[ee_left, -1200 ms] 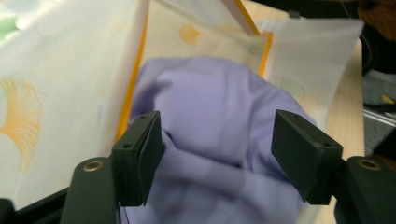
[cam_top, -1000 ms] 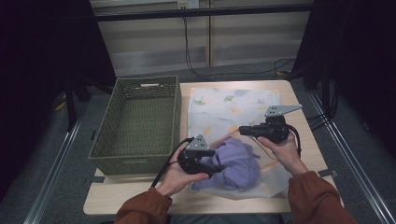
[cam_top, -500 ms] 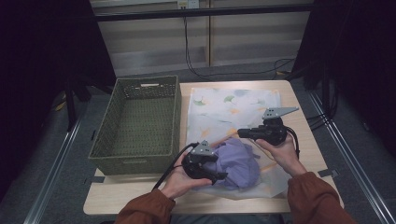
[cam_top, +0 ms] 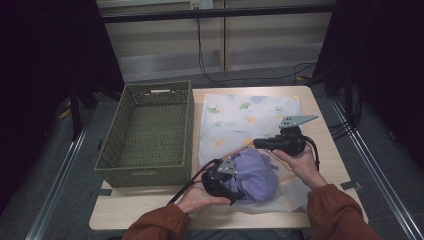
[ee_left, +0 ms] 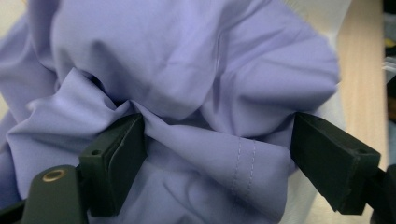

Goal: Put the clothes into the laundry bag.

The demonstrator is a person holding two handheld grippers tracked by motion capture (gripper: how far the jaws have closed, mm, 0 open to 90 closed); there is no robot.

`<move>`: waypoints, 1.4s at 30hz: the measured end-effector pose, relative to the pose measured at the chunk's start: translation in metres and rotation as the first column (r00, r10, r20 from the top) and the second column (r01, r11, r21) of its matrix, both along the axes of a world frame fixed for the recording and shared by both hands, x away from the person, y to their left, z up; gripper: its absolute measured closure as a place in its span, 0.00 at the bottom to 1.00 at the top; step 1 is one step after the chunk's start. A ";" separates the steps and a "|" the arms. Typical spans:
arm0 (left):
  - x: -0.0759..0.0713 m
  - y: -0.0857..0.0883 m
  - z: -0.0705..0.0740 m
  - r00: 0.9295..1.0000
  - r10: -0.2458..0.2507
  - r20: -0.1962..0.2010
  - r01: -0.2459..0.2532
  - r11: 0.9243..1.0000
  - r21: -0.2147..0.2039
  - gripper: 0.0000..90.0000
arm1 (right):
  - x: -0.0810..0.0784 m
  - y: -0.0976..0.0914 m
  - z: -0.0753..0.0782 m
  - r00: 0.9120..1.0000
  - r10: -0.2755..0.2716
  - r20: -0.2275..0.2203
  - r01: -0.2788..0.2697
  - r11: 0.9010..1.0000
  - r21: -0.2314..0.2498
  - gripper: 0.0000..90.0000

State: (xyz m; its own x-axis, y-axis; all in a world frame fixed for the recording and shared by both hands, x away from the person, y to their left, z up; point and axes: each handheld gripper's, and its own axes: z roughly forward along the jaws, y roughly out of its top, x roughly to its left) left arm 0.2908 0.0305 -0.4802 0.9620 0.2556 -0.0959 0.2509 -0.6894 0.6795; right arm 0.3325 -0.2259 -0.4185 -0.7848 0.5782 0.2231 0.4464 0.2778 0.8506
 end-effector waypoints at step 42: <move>0.023 -0.009 0.011 0.999 0.042 0.015 -0.042 0.999 0.018 0.96 | 0.001 0.001 0.002 1.000 0.000 0.001 0.000 1.000 -0.013 0.98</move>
